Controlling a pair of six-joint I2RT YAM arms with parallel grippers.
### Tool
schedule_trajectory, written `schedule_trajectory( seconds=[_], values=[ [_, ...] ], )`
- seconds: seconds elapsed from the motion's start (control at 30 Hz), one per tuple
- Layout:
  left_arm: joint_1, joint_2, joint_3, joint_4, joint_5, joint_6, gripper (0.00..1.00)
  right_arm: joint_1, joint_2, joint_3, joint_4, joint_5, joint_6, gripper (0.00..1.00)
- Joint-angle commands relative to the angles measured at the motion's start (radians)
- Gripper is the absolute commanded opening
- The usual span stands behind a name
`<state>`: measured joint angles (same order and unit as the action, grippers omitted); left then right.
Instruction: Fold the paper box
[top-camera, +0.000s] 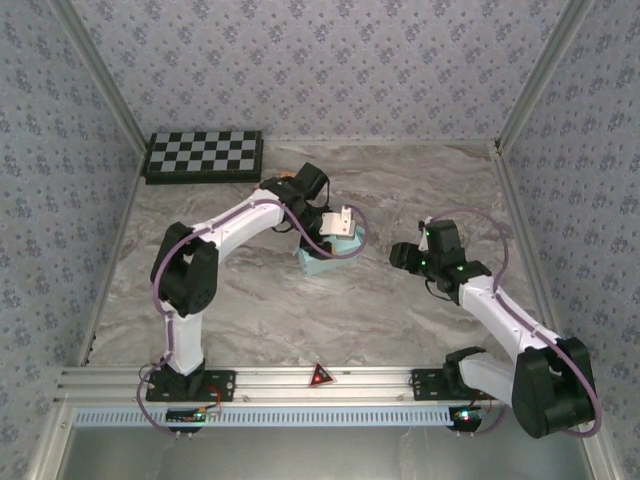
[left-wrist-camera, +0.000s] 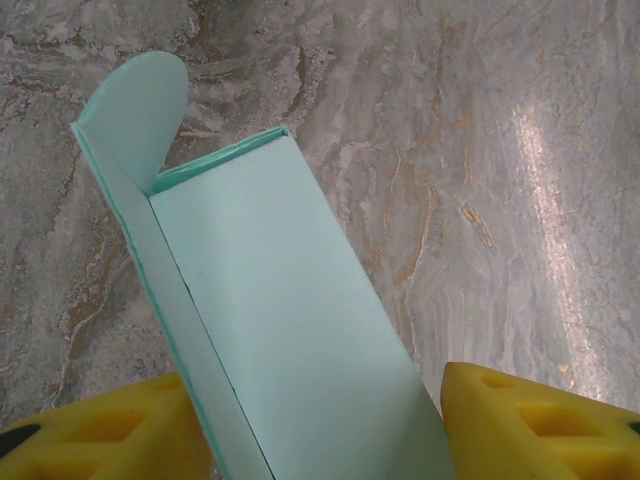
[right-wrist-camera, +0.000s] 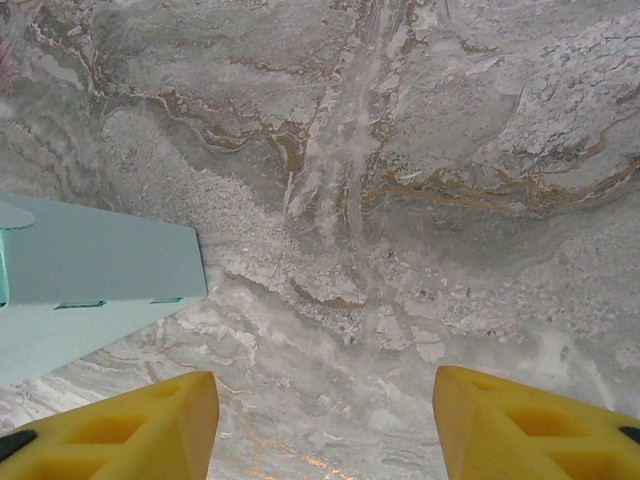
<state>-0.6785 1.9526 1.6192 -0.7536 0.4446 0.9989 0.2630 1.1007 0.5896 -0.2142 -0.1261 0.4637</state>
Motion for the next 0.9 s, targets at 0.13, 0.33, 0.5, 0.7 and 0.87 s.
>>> schedule_trajectory(
  seconds=[0.13, 0.33, 0.5, 0.7, 0.87],
  values=[
    [0.004, 0.03, 0.059, -0.027, -0.074, -0.034, 0.64, -0.008, -0.01, -0.013, -0.011, 0.013, 0.017, 0.61],
    [-0.002, 0.004, 0.09, -0.034, -0.093, -0.121, 0.72, -0.01, -0.002, -0.013, 0.001, 0.008, 0.017, 0.61],
    [-0.014, -0.072, 0.043, 0.015, -0.102, -0.191, 0.78, -0.01, 0.007, -0.003, 0.005, -0.007, 0.007, 0.61],
    [-0.013, -0.241, -0.09, 0.209, -0.162, -0.412, 0.78, -0.004, 0.037, 0.05, 0.028, -0.11, -0.034, 0.61],
    [0.03, -0.421, -0.24, 0.372, -0.262, -0.72, 0.8, 0.013, 0.092, 0.119, 0.045, -0.185, -0.074, 0.61]
  ],
)
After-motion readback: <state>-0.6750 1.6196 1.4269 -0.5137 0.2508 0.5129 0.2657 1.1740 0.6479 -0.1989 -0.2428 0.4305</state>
